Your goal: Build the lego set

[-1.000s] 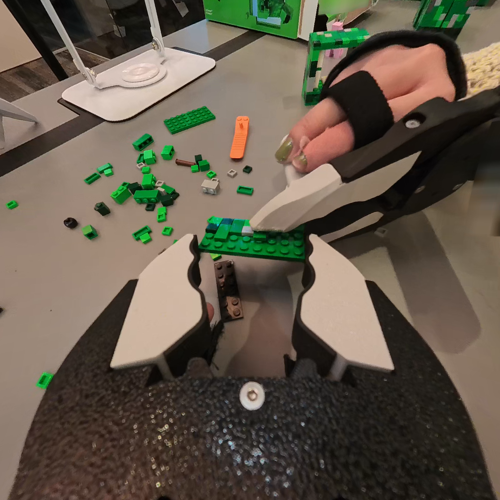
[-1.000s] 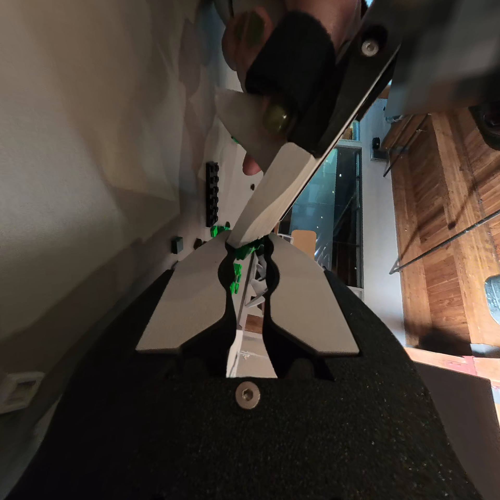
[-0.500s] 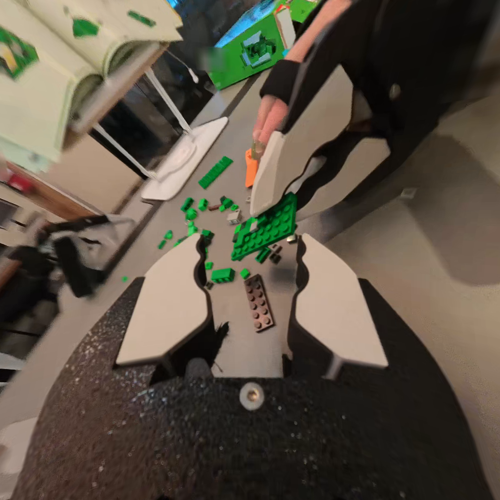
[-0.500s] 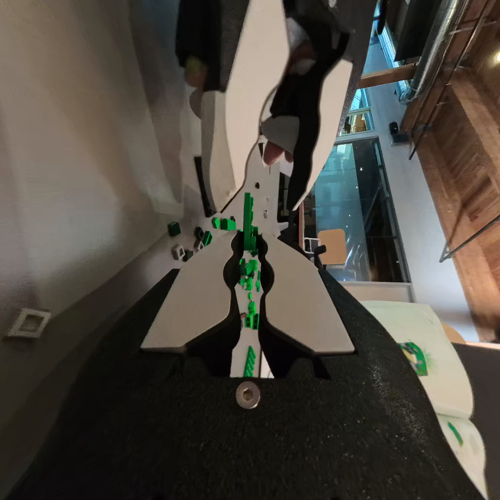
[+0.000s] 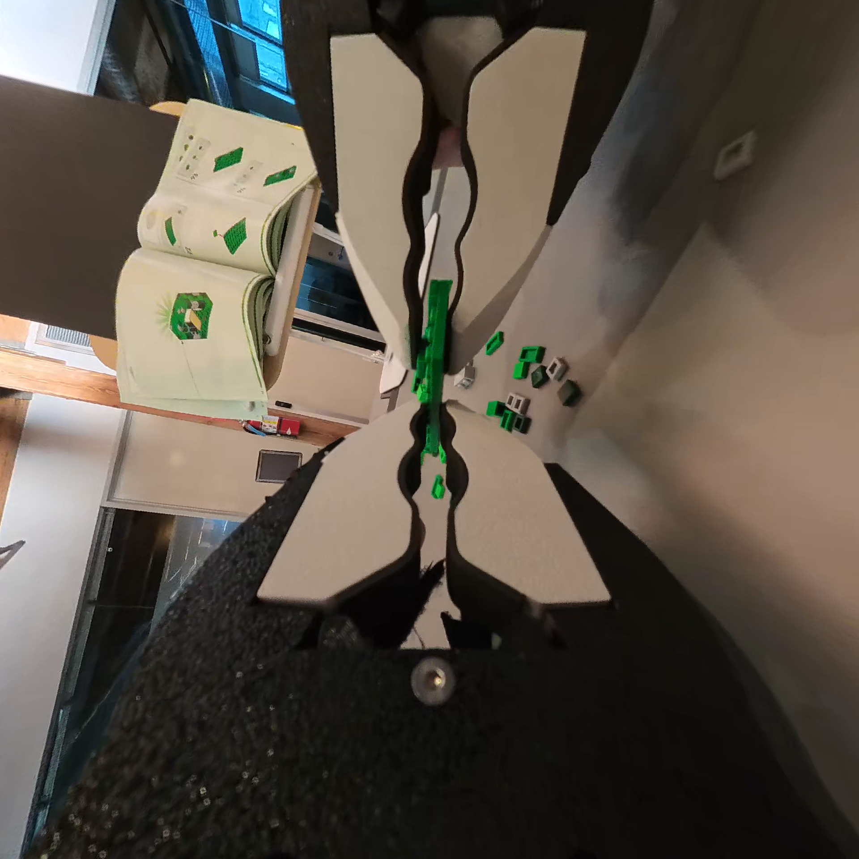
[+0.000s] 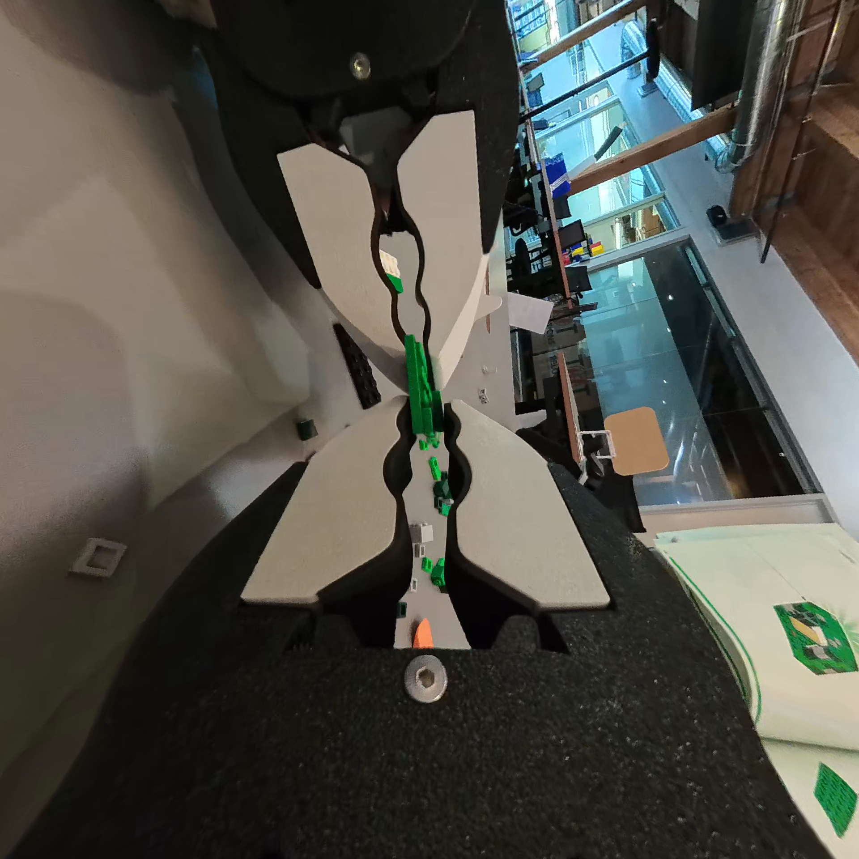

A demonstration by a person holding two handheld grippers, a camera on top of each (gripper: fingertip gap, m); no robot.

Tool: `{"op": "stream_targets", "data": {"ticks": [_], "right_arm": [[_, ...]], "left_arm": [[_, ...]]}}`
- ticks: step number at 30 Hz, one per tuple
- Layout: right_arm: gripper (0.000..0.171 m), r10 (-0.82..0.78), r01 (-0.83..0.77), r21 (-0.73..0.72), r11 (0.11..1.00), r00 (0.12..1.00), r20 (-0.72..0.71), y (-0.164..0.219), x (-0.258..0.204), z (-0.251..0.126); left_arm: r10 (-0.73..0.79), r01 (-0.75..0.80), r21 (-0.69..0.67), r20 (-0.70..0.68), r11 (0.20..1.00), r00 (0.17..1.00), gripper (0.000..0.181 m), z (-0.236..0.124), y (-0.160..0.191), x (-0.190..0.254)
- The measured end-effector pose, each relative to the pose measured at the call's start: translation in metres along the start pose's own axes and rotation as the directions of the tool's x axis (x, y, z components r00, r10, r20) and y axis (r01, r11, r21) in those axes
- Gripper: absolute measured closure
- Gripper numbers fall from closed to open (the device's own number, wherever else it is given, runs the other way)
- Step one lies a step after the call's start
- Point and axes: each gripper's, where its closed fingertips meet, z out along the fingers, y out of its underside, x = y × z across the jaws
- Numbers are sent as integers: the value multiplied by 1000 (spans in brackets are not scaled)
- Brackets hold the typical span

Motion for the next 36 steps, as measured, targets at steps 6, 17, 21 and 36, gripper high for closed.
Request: {"op": "stream_targets", "data": {"ticks": [6, 17, 21, 36], "right_arm": [[162, -68, 69, -44, 997, 998, 14, 0, -5, 4], [164, -109, 109, -108, 988, 994, 4, 3, -3, 5], [164, -61, 64, -63, 996, 997, 45, 2, -4, 3], [146, 111, -110, -53, 993, 993, 27, 7, 2, 2]], "left_arm": [[-13, 11, -30, -47, 999, 999, 177, 3, -3, 8], [-13, 9, -85, -47, 996, 999, 177, 5, 1, 8], [-8, 5, -65, -54, 998, 999, 177, 4, -2, 9], [-44, 43, -34, -48, 999, 998, 177, 1, -2, 6]]}}
